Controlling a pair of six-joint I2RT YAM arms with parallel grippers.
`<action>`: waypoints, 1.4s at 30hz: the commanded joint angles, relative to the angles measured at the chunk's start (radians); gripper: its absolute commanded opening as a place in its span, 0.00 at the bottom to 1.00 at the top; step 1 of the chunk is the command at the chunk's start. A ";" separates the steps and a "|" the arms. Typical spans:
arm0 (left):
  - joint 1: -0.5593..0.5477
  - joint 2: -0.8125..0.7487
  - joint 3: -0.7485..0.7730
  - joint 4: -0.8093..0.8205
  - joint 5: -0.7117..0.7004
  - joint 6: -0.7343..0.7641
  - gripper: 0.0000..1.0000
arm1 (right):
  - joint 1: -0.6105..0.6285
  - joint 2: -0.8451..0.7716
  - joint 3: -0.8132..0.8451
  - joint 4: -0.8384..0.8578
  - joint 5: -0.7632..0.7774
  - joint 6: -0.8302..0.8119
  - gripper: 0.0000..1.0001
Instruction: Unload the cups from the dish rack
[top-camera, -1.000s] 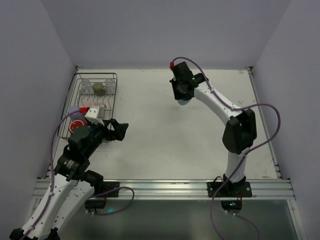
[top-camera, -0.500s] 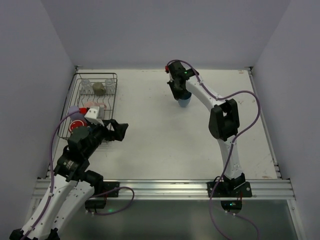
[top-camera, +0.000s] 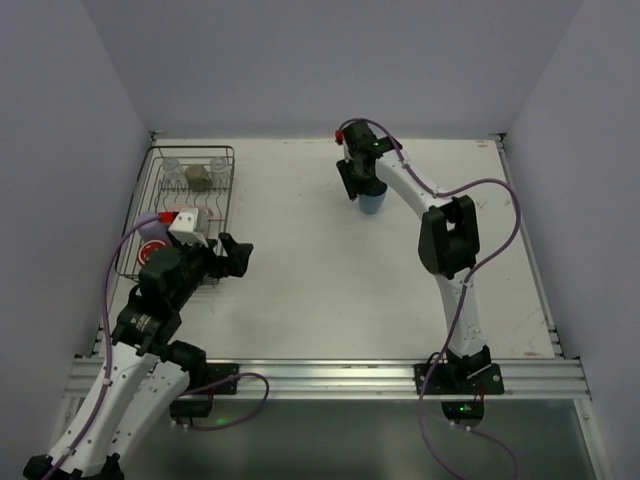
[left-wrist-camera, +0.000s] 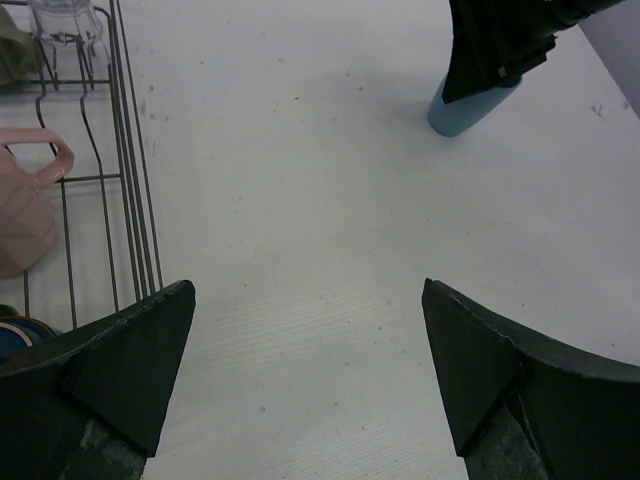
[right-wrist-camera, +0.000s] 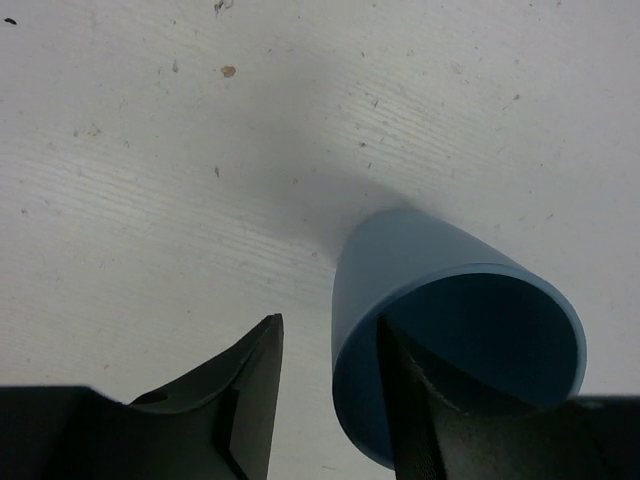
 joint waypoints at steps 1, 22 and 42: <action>0.016 0.010 0.000 0.007 -0.061 0.017 1.00 | 0.003 -0.084 0.024 -0.002 -0.013 -0.057 0.47; 0.100 0.313 0.204 -0.030 -0.598 -0.098 0.95 | 0.041 -1.040 -0.932 0.694 -0.361 0.241 0.85; 0.344 0.691 0.247 0.148 -0.387 0.008 1.00 | 0.042 -1.121 -1.089 0.761 -0.383 0.244 0.84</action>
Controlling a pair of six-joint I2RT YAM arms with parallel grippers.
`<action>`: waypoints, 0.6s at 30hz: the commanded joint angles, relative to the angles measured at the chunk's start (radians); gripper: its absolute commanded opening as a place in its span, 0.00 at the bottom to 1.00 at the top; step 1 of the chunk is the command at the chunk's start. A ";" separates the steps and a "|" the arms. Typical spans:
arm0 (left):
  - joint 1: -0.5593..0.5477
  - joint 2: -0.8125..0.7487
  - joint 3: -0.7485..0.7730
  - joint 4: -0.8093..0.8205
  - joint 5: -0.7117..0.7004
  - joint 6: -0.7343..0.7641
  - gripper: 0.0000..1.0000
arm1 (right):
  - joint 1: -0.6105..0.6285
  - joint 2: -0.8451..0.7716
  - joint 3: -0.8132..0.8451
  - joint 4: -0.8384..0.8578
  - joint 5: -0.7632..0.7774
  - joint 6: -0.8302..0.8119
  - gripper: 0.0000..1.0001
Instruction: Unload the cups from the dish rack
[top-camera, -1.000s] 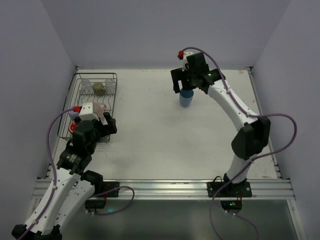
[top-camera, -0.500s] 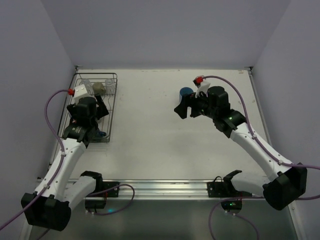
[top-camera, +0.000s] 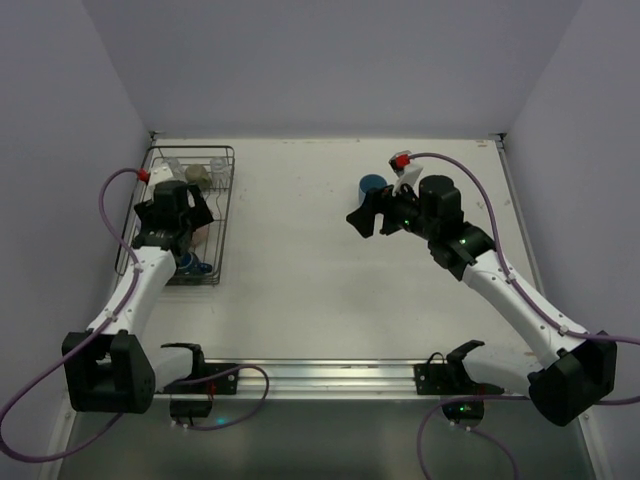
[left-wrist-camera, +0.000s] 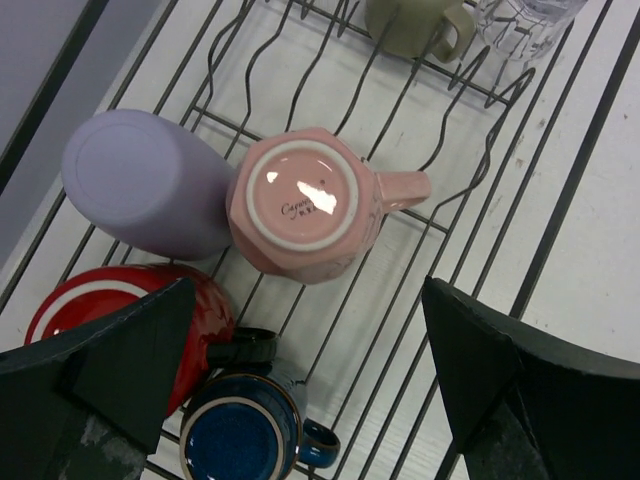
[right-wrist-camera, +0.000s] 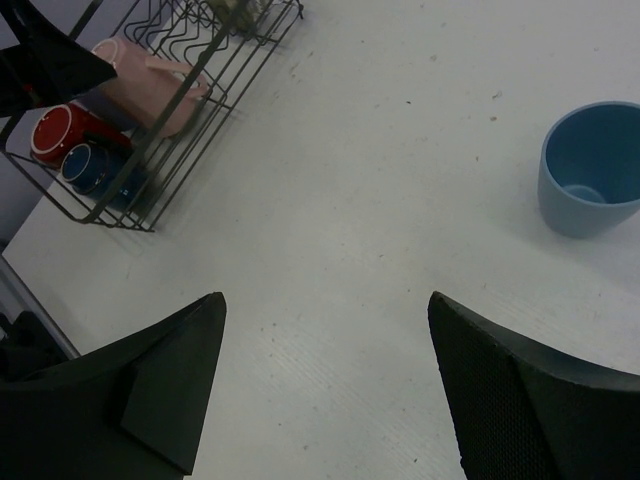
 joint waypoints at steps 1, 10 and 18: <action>0.033 0.024 0.024 0.090 0.050 0.064 1.00 | -0.001 0.004 -0.002 0.055 -0.026 0.005 0.84; 0.063 0.162 0.079 0.137 0.075 0.107 1.00 | -0.001 -0.001 -0.005 0.060 -0.026 0.005 0.84; 0.069 0.258 0.101 0.158 0.076 0.142 1.00 | -0.003 0.012 0.000 0.060 -0.026 0.005 0.84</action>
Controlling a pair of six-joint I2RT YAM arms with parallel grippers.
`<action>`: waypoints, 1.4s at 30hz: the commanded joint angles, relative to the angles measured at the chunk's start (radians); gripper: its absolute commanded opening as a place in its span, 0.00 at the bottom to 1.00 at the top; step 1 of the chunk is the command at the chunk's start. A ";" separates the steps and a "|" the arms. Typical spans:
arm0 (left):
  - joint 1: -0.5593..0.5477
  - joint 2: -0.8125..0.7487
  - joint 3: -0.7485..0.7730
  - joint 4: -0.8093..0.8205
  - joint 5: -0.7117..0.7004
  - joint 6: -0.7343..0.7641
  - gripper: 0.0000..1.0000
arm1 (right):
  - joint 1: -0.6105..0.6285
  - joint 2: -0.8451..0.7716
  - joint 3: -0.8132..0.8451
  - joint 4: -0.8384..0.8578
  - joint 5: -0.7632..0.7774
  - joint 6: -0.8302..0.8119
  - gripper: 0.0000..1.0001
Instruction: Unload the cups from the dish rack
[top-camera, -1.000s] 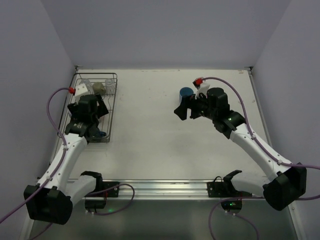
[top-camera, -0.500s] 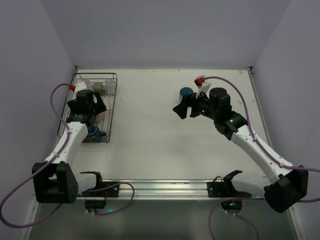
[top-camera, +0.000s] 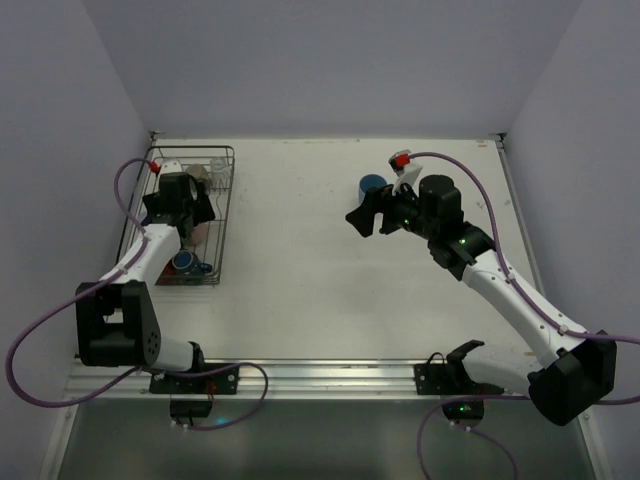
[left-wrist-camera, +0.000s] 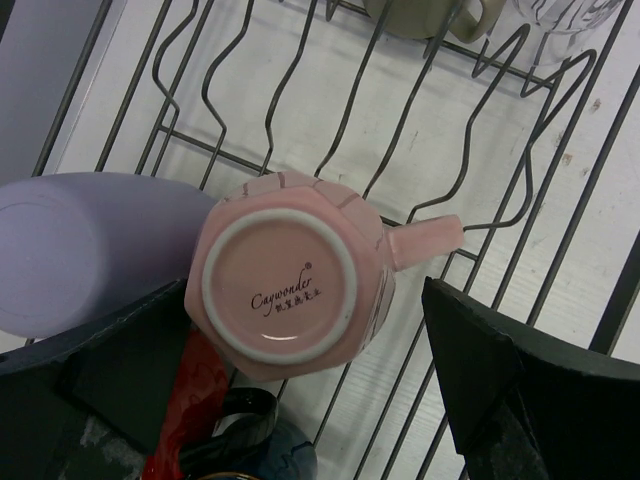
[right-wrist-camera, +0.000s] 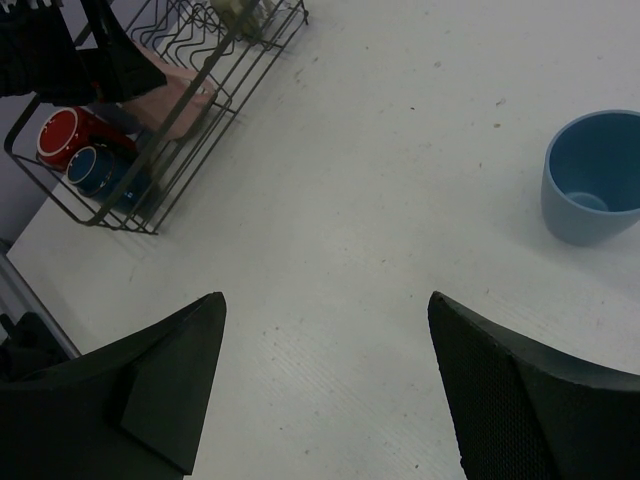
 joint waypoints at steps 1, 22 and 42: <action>0.011 0.035 0.036 0.073 0.010 0.044 1.00 | -0.001 0.008 0.002 0.043 -0.018 0.004 0.84; 0.023 0.046 -0.048 0.202 0.041 0.070 0.52 | -0.001 -0.001 0.000 0.026 -0.011 -0.004 0.84; 0.023 -0.269 -0.059 0.079 0.135 -0.066 0.03 | 0.035 -0.075 -0.017 0.201 -0.181 0.232 0.83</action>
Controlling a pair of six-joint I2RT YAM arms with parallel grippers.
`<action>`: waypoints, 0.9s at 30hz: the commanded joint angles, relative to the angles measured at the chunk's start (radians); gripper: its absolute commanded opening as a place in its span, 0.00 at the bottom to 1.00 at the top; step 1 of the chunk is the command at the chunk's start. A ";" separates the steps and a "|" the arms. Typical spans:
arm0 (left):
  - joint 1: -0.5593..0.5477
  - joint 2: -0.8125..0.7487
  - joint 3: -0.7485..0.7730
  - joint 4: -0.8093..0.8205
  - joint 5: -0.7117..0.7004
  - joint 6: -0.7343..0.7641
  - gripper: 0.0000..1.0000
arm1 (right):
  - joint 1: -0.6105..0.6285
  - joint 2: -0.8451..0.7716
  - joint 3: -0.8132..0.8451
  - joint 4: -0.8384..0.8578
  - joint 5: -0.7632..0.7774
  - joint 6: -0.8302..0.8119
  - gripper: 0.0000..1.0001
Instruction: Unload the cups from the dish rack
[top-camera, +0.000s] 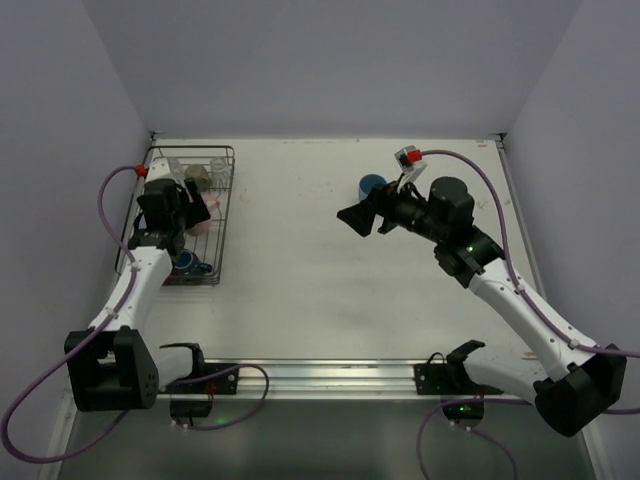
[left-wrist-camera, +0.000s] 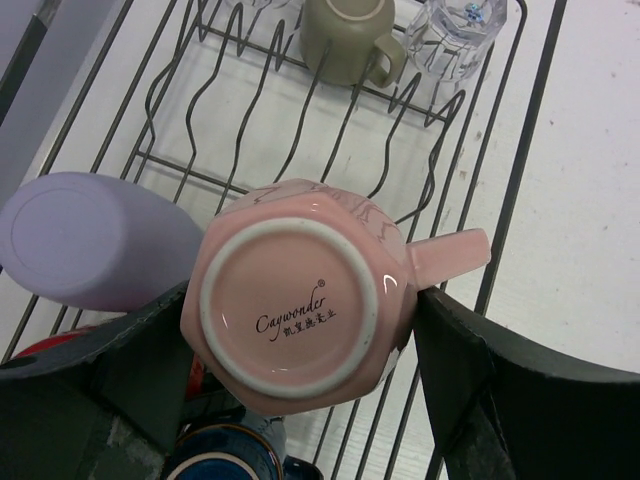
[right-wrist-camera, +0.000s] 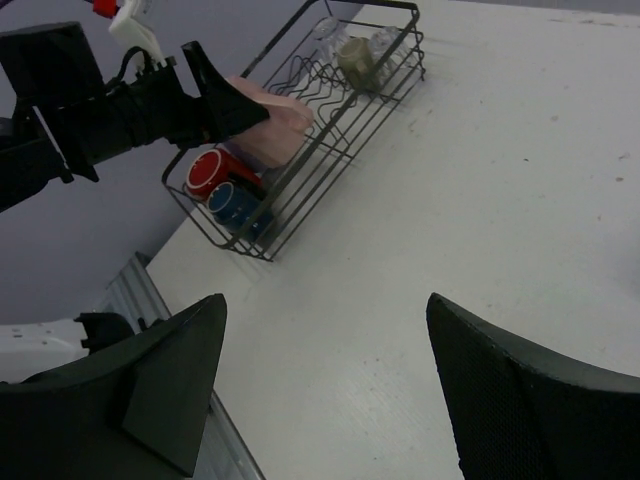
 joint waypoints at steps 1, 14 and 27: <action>0.002 -0.094 0.019 0.020 0.022 -0.046 0.03 | 0.028 -0.010 -0.019 0.131 -0.057 0.101 0.83; 0.004 -0.337 0.011 0.016 0.411 -0.209 0.00 | 0.178 0.027 -0.163 0.548 -0.045 0.301 0.79; -0.092 -0.462 -0.217 0.486 0.775 -0.722 0.00 | 0.244 0.113 -0.222 0.729 -0.021 0.309 0.78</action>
